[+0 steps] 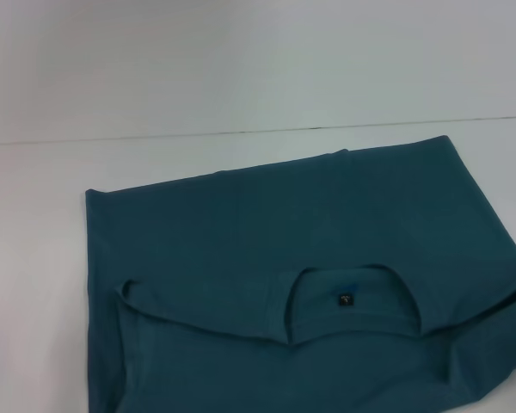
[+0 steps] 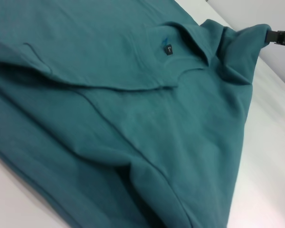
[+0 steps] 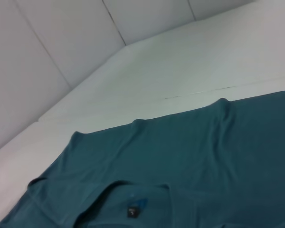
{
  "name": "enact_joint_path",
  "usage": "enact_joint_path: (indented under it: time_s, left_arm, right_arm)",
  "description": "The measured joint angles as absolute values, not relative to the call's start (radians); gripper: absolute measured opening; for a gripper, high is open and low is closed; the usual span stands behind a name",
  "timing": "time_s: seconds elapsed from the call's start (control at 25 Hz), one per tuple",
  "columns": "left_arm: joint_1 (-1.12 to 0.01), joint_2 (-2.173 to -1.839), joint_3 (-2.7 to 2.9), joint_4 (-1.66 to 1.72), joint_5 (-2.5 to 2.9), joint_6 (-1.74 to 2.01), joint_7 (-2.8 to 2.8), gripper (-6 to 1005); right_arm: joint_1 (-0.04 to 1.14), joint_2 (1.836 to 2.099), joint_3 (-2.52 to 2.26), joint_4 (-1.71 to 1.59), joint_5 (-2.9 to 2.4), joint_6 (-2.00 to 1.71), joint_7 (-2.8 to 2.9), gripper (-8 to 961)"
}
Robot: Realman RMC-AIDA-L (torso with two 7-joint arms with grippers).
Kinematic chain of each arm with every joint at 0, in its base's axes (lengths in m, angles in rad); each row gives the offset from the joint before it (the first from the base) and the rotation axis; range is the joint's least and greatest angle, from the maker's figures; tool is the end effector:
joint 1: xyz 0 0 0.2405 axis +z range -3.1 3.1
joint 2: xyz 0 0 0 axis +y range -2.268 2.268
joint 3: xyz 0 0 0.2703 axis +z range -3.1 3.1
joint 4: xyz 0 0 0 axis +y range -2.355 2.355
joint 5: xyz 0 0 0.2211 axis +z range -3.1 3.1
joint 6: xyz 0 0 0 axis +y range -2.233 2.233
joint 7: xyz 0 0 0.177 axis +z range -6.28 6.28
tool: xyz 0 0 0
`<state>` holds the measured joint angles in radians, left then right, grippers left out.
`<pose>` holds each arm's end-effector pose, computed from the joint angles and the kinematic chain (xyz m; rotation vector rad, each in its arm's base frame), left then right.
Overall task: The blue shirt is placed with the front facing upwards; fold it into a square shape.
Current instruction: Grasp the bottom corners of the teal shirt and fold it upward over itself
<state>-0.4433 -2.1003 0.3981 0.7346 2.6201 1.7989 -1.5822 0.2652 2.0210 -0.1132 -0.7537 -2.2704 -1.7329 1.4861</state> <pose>-0.3471 0.2569 -0.0350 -2.8494 -1.2702 -0.2903 0.4019 0.2526 0.0592 -2.2224 1.1515 0.6714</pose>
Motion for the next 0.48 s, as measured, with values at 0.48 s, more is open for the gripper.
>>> enact_joint_path:
  time_s: [0.48]
  left_arm:
    - [-0.447,-2.086,0.371,0.734,2.624,1.863,-1.502,3]
  right_arm:
    - [0.230,2.047,-0.093,-0.819,-2.263,-1.800,1.462,148]
